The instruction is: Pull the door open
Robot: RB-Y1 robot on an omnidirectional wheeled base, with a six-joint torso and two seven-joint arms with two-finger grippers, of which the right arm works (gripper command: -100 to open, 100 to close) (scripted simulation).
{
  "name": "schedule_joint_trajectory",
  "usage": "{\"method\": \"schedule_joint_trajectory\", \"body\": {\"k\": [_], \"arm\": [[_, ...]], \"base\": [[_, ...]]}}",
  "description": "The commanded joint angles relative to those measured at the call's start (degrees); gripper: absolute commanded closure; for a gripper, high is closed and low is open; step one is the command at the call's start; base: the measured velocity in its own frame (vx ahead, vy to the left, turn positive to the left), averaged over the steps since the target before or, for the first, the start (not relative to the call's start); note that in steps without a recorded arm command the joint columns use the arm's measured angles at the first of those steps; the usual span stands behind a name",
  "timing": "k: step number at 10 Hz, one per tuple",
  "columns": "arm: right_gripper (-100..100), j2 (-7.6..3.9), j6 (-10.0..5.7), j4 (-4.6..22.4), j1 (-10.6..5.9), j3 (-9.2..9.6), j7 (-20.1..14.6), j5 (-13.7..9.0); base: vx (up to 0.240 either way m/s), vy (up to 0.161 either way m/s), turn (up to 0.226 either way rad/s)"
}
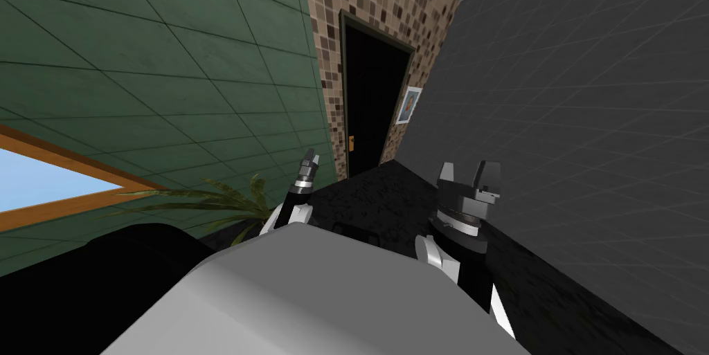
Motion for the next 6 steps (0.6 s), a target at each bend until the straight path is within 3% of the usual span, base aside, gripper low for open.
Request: {"method": "schedule_joint_trajectory", "body": {"k": [1, 6], "arm": [[-100, -0.69, 0.22, 2.02, -0.95, 0.07, 1.20, 1.01], [-100, -2.15, 0.77, 6.94, -3.27, 0.24, 4.14, 3.46]], "base": [[-0.034, -0.020, 0.121], [0.133, 0.035, 0.057]]}}
